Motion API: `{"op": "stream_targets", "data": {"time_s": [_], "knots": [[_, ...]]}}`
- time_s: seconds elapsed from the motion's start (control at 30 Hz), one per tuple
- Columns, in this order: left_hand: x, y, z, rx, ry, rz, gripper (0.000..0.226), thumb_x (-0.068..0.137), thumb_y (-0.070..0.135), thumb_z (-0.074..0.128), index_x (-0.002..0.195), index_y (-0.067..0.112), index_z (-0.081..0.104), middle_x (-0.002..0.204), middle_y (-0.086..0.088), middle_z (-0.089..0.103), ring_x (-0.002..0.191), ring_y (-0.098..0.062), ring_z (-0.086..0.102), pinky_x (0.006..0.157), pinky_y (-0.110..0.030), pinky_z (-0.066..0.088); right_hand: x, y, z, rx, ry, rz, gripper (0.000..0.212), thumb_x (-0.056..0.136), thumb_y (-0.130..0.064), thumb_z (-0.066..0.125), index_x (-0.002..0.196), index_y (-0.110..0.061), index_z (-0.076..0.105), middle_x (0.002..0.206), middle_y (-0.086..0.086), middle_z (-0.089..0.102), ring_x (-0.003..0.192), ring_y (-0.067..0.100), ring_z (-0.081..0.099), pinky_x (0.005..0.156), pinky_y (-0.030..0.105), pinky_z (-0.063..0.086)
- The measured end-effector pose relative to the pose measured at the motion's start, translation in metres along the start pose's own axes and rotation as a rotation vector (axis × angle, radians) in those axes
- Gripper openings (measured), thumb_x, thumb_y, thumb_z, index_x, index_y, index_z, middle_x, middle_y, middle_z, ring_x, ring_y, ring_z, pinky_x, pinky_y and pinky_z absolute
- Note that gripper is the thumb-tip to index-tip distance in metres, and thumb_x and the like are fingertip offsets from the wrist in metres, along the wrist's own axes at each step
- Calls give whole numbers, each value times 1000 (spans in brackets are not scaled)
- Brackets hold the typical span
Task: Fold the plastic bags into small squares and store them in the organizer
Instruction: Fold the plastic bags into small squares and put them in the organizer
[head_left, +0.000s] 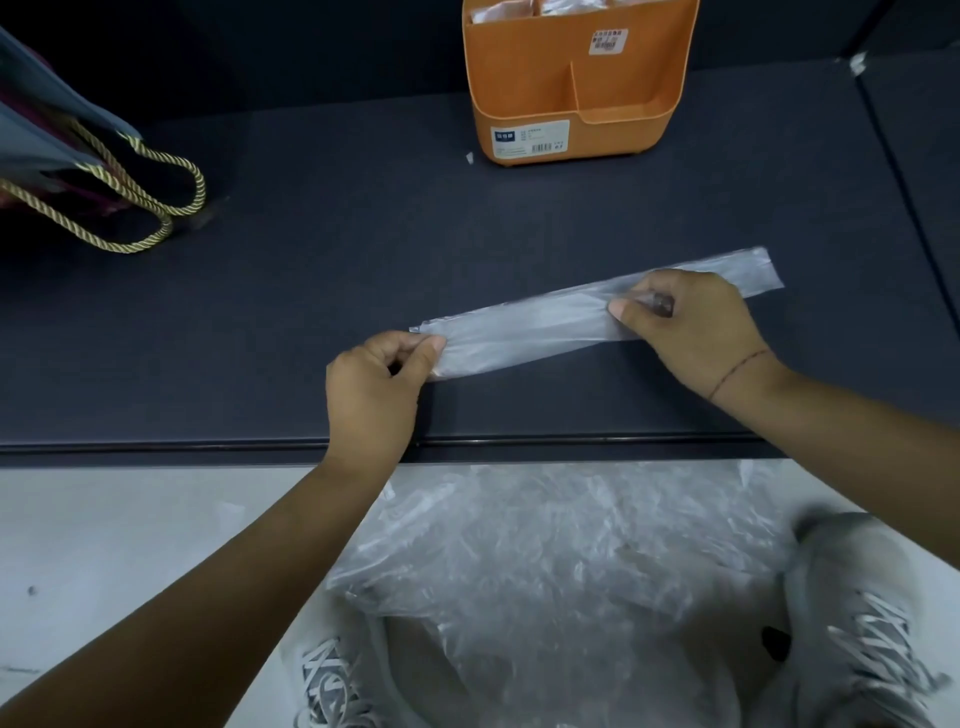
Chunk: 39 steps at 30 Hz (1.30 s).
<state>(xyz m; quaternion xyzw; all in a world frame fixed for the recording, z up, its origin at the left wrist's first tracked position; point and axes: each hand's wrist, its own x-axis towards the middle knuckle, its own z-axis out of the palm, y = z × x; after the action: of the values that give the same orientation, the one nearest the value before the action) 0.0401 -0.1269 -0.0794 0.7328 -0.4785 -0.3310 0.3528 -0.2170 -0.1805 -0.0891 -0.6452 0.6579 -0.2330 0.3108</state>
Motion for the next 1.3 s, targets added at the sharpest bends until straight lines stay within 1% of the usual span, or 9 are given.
{"op": "stream_targets", "data": {"time_s": [0.17, 0.33, 0.4, 0.5, 0.6, 0.73, 0.83, 0.93, 1.3], "knots": [[7, -11, 5, 189, 87, 143, 11, 89, 35, 70, 78, 35, 68, 65, 13, 65, 76, -14, 64, 97, -37, 45, 3, -5, 8, -128, 79, 18, 32, 92, -40, 60, 78, -12, 57, 69, -9, 50, 72, 14, 48, 66, 26, 36], [12, -16, 8, 354, 177, 267, 8, 91, 29, 68, 92, 22, 64, 59, 11, 52, 73, -17, 55, 103, -36, 34, 8, -12, 5, -247, 114, 3, 21, 92, -45, 58, 84, -26, 57, 71, -13, 48, 77, 12, 49, 63, 26, 32], [13, -18, 8, 379, 226, 298, 17, 90, 27, 68, 102, 17, 62, 72, 11, 53, 81, -15, 50, 95, -31, 31, 12, -11, 5, -299, 133, 23, 27, 91, -42, 60, 83, -18, 51, 74, -6, 49, 75, 18, 50, 60, 28, 32], [9, -13, 9, 471, 241, 524, 22, 95, 25, 56, 110, 10, 63, 99, -5, 58, 94, -24, 48, 90, -30, 30, 10, -11, 8, -315, 226, -64, 26, 85, -22, 64, 107, -11, 55, 104, 9, 52, 88, 29, 54, 72, 36, 43], [2, -9, 20, 552, 46, 735, 39, 102, 24, 40, 130, 5, 58, 131, -14, 57, 126, -29, 46, 113, -36, 27, -4, -23, 16, -349, 269, -354, 44, 76, -9, 56, 121, -7, 56, 122, 18, 52, 109, 37, 51, 92, 47, 42], [-2, -18, 32, 749, -241, 751, 68, 104, 50, 19, 151, 1, 29, 159, -12, 27, 149, -24, 17, 123, -39, 6, -13, -36, 42, -422, -135, -686, 53, 95, -26, 38, 145, -6, 40, 154, 9, 35, 144, 23, 27, 120, 39, 15], [3, -30, 30, 833, -324, 760, 77, 102, 60, 12, 153, 4, 23, 161, -11, 20, 150, -23, 14, 122, -41, 9, -11, -23, 50, -579, -317, -589, 74, 94, -55, 15, 153, -11, 18, 162, 3, 14, 149, 16, 7, 121, 35, -1], [8, -31, 26, 894, -361, 796, 79, 100, 63, 12, 154, 6, 24, 162, -10, 19, 151, -23, 14, 122, -42, 11, -13, -6, 39, -690, -290, -511, 87, 87, -67, 7, 154, -12, 9, 163, 2, 4, 149, 16, 0, 121, 36, -3], [17, -27, 18, 970, -431, 828, 78, 99, 66, 10, 157, 13, 14, 164, -4, 10, 151, -20, 3, 122, -35, -2, -22, 52, -27, -648, -125, -141, 92, 81, -70, 4, 155, -14, 6, 162, 0, 0, 149, 16, -2, 119, 31, -7]]}}
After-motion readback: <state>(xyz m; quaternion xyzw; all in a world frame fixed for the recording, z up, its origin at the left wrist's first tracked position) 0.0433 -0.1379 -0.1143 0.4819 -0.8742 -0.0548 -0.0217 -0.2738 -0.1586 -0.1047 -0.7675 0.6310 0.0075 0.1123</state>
